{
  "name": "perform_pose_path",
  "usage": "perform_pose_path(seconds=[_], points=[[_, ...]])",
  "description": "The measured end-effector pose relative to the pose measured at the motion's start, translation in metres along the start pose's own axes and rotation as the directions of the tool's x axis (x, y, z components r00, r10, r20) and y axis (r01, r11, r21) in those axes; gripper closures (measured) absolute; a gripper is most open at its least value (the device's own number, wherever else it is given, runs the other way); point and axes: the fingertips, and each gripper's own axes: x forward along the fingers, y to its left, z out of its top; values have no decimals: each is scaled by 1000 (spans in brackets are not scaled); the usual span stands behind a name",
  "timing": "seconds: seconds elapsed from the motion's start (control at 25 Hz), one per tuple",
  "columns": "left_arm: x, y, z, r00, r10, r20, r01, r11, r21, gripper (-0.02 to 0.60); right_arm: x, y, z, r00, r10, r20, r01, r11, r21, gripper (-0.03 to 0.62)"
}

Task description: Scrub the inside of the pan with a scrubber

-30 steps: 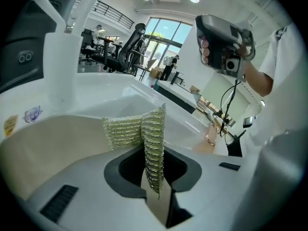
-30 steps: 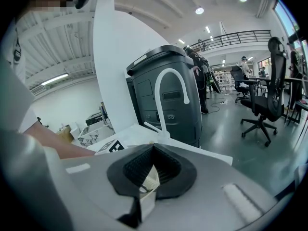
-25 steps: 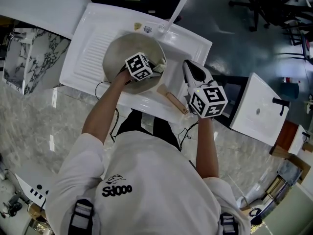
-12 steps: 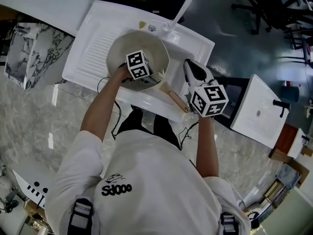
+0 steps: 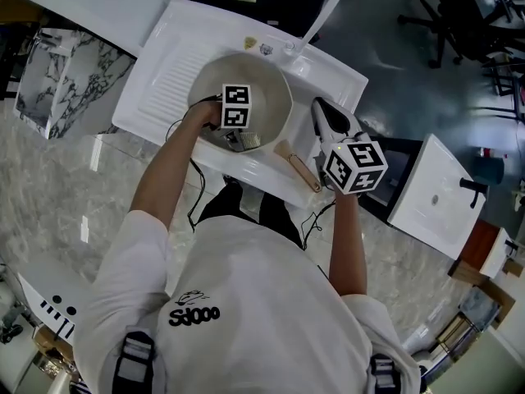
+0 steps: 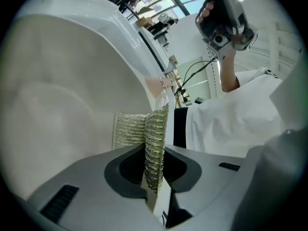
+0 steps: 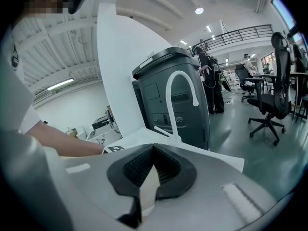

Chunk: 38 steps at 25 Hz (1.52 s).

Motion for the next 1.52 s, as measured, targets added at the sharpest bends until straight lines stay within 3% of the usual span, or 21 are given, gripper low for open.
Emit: perform_pose_path(seconds=[0.32, 0.72, 0.96, 1.04, 1.2, 1.52], points=[[-12, -2, -34, 989, -1, -149, -3, 1000, -28, 517, 15, 6, 11, 999, 42, 13, -43, 999, 19, 585], [-37, 15, -80, 929, 120, -349, -141, 989, -37, 517, 32, 10, 15, 997, 75, 3, -75, 997, 25, 585], [-46, 23, -89, 910, 165, -381, -197, 979, -45, 517, 37, 16, 14, 996, 88, -4, -88, 996, 23, 585], [-49, 31, -92, 886, 214, -412, -251, 967, -35, 517, 37, 17, 13, 996, 89, -5, -89, 996, 22, 585], [-60, 50, -98, 815, 329, -476, -378, 926, -8, 517, 34, 14, 10, 996, 84, -11, -84, 996, 26, 585], [-91, 90, -103, 676, 547, -494, -620, 785, 21, 517, 34, 14, 5, 996, 85, -23, -84, 996, 30, 585]])
